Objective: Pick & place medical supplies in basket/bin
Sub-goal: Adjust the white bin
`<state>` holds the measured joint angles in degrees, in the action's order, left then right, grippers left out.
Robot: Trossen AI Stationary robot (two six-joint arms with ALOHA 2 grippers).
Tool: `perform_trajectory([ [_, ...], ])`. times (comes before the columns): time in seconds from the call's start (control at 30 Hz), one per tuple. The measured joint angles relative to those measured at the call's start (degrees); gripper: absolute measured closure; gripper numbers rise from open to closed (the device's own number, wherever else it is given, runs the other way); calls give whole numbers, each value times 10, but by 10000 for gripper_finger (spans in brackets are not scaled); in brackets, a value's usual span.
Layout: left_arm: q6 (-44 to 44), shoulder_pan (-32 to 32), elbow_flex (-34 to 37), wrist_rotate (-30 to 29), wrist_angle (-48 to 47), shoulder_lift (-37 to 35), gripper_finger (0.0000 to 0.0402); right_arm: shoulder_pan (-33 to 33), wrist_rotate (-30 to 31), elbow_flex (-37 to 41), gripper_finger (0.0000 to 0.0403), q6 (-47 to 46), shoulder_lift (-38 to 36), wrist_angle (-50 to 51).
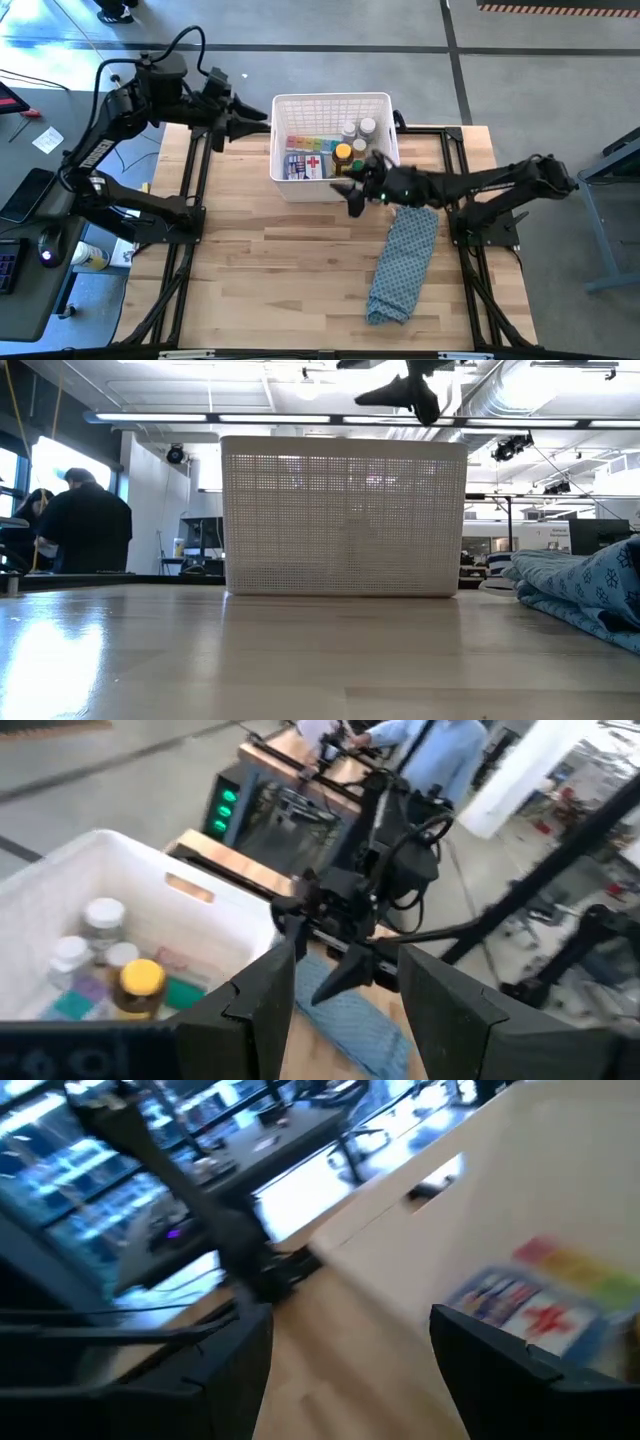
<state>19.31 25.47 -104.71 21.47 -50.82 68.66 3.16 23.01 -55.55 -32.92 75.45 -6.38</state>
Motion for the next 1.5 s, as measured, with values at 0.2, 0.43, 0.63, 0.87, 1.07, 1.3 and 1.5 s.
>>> perform_trajectory([
  [0.2,7,-43,0,-3,1,3,190,58,2,0,144,-83,54,-42],
  [0.43,7,-113,0,-46,2,0,190,80,6,-47,144,-89,158,-78],
  [0.63,5,-161,0,-76,-10,1,190,63,11,-133,144,-56,253,-64],
  [0.87,9,-178,0,-129,-75,-5,190,25,10,-193,144,-43,321,-30],
  [1.07,25,-178,0,-133,-112,-24,190,-3,4,-198,144,-29,327,-25],
  [1.3,35,-177,0,-149,-114,-37,190,-22,-25,-198,144,9,327,-14],
  [1.5,38,-176,0,-151,-111,-36,190,-25,-47,-198,144,19,327,-16],
])
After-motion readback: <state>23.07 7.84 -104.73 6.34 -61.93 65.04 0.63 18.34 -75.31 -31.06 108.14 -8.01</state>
